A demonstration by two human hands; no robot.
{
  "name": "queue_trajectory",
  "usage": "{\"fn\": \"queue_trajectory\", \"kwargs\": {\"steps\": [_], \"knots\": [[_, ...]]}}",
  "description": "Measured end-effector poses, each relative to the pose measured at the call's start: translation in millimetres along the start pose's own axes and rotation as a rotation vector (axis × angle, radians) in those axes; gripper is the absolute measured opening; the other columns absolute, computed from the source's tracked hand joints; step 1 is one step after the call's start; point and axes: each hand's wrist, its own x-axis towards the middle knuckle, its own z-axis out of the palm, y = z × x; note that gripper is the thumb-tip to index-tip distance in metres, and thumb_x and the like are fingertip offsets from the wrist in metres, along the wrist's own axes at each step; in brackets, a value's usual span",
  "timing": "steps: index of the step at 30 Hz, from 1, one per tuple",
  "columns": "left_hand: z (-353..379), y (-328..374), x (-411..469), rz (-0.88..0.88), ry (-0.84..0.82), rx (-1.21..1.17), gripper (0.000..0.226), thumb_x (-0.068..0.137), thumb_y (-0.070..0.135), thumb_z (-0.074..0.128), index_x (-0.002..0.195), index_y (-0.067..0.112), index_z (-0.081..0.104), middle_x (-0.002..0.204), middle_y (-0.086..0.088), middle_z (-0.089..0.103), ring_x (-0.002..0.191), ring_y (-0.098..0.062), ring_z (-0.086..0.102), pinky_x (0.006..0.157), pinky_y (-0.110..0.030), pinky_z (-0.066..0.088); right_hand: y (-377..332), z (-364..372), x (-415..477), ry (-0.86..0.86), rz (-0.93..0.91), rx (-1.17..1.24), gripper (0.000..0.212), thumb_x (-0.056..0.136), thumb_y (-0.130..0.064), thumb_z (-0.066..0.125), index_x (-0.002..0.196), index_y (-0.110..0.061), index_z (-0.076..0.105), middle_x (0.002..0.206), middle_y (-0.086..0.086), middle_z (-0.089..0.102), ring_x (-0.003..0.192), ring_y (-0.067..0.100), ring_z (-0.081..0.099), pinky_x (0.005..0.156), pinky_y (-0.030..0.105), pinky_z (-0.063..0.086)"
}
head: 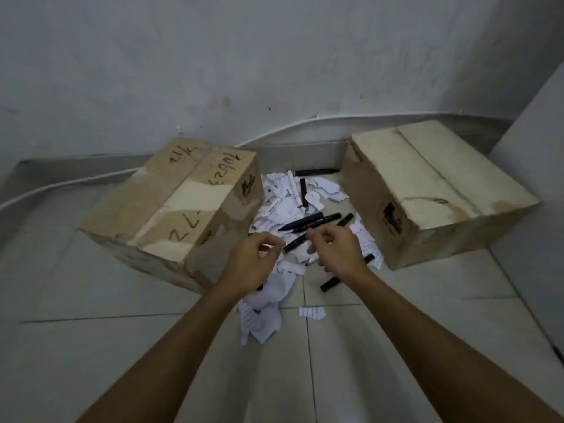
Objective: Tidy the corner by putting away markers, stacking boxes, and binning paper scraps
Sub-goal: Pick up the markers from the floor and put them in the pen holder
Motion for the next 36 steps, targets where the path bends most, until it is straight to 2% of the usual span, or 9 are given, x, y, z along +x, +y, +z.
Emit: {"fn": "queue_trajectory", "kwargs": {"steps": [3, 7, 12, 16, 20, 24, 27, 33, 36], "knots": [[16.5, -20.0, -4.8, -0.007, 0.03, 0.006, 0.015, 0.093, 0.011, 0.061, 0.094, 0.021, 0.071, 0.09, 0.011, 0.065, 0.08, -0.007, 0.06, 0.076, -0.033, 0.051, 28.4, 4.1, -7.8, 0.166, 0.038, -0.253, 0.024, 0.093, -0.043, 0.062, 0.08, -0.024, 0.069, 0.069, -0.006, 0.069, 0.068, 0.012, 0.066, 0.063, 0.028, 0.053], [34.8, -41.5, -7.6, 0.013, 0.101, 0.1, 0.017, 0.088, 0.012, 0.058, 0.089, 0.023, 0.07, 0.1, 0.0, 0.067, 0.103, -0.018, 0.061, 0.095, -0.042, 0.048, 56.9, 6.2, -18.4, 0.325, 0.144, -0.386, 0.027, 0.093, -0.045, 0.062, 0.104, -0.019, 0.064, 0.089, -0.001, 0.067, 0.084, 0.018, 0.065, 0.065, 0.028, 0.045], [43.5, -52.9, -7.4, -0.082, 0.198, 0.261, 0.022, 0.083, 0.004, 0.063, 0.1, 0.017, 0.069, 0.121, -0.01, 0.058, 0.119, -0.03, 0.051, 0.095, -0.022, 0.032, 73.7, 6.5, -22.9, 0.409, 0.271, -0.443, 0.044, 0.088, -0.045, 0.069, 0.113, -0.012, 0.052, 0.108, 0.009, 0.063, 0.096, 0.027, 0.062, 0.068, 0.03, 0.041], [46.3, -60.7, -3.9, -0.124, 0.219, 0.281, 0.027, 0.083, 0.001, 0.064, 0.106, 0.015, 0.066, 0.129, -0.011, 0.053, 0.127, -0.029, 0.045, 0.096, -0.017, 0.025, 75.4, 8.3, -19.4, 0.421, 0.331, -0.406, 0.047, 0.087, -0.039, 0.072, 0.115, -0.012, 0.046, 0.109, 0.011, 0.064, 0.096, 0.03, 0.063, 0.069, 0.031, 0.042], [45.7, -65.1, 0.3, -0.165, 0.238, 0.225, 0.025, 0.084, -0.003, 0.063, 0.105, 0.01, 0.065, 0.125, -0.012, 0.055, 0.116, -0.026, 0.053, 0.092, -0.019, 0.034, 69.4, 6.4, -10.8, 0.484, 0.441, -0.236, 0.05, 0.085, -0.026, 0.072, 0.121, -0.005, 0.044, 0.106, 0.016, 0.062, 0.091, 0.032, 0.061, 0.071, 0.033, 0.044], [41.9, -71.2, 5.9, -0.224, 0.278, 0.179, 0.032, 0.082, -0.004, 0.066, 0.112, 0.005, 0.061, 0.118, -0.016, 0.059, 0.107, -0.031, 0.057, 0.085, -0.03, 0.043, 57.3, 11.2, 2.2, 0.578, 0.368, 0.007, 0.024, 0.089, -0.021, 0.062, 0.105, -0.009, 0.05, 0.099, 0.008, 0.059, 0.093, 0.03, 0.06, 0.077, 0.033, 0.047], [40.5, -70.0, 9.7, -0.316, 0.296, 0.027, 0.042, 0.081, -0.004, 0.067, 0.119, 0.008, 0.054, 0.115, -0.01, 0.062, 0.105, -0.026, 0.059, 0.08, -0.029, 0.046, 49.4, 18.5, 17.8, 0.529, 0.332, -0.03, 0.015, 0.09, -0.015, 0.053, 0.101, -0.005, 0.055, 0.102, 0.014, 0.062, 0.096, 0.031, 0.06, 0.081, 0.037, 0.049], [41.5, -56.1, 23.9, -0.272, 0.338, -0.107, 0.048, 0.084, 0.002, 0.064, 0.128, 0.012, 0.049, 0.106, -0.004, 0.064, 0.085, -0.011, 0.062, 0.062, -0.009, 0.044, 45.8, 22.3, 45.6, 0.316, 0.473, -0.226, 0.053, 0.089, -0.043, 0.066, 0.121, -0.004, 0.048, 0.119, 0.016, 0.063, 0.107, 0.035, 0.062, 0.08, 0.036, 0.048], [48.6, -51.1, 38.2, -0.179, 0.272, -0.047, 0.054, 0.082, 0.003, 0.062, 0.134, 0.01, 0.049, 0.105, -0.006, 0.062, 0.091, -0.017, 0.061, 0.075, -0.018, 0.048, 47.6, 23.0, 49.1, 0.302, 0.464, -0.329, 0.062, 0.083, -0.047, 0.073, 0.121, -0.006, 0.047, 0.12, 0.015, 0.061, 0.109, 0.035, 0.061, 0.084, 0.04, 0.05]]}}
